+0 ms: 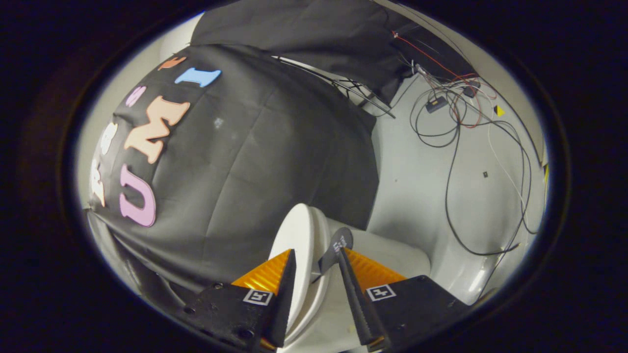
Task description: Open the toilet lid.
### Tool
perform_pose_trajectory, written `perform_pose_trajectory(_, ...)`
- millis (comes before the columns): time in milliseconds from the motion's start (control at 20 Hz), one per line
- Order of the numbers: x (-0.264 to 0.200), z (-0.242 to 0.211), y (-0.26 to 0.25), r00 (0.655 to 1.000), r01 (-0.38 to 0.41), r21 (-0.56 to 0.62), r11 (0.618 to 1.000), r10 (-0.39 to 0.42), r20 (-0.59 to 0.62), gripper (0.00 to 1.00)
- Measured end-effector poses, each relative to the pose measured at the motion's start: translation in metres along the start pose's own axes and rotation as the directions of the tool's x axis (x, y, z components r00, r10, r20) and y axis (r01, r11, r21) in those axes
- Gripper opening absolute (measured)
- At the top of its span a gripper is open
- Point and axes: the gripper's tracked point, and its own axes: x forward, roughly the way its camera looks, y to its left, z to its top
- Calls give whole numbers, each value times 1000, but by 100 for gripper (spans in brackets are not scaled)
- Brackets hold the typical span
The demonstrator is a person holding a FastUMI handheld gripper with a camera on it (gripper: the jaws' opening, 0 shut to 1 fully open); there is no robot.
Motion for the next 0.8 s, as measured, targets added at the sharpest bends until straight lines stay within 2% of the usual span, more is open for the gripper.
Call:
perform_pose_trajectory(100,-2,3,-1,1000,-3,9,1000,3,4,51)
perform_pose_trajectory(250,-11,8,-13,999,35,26,999,-36,22,48)
perform_pose_trajectory(450,4,20,-23,999,0,125,992,-4,31,46)
perform_pose_trajectory(600,22,20,-30,1000,2,157,988,0,-10,34)
perform_pose_trajectory(650,26,23,-24,999,-35,175,984,38,-14,31)
perform_pose_trajectory(700,29,24,-17,997,-59,195,979,67,-33,23)
perform_pose_trajectory(800,32,25,-23,996,-42,216,976,57,-64,6)
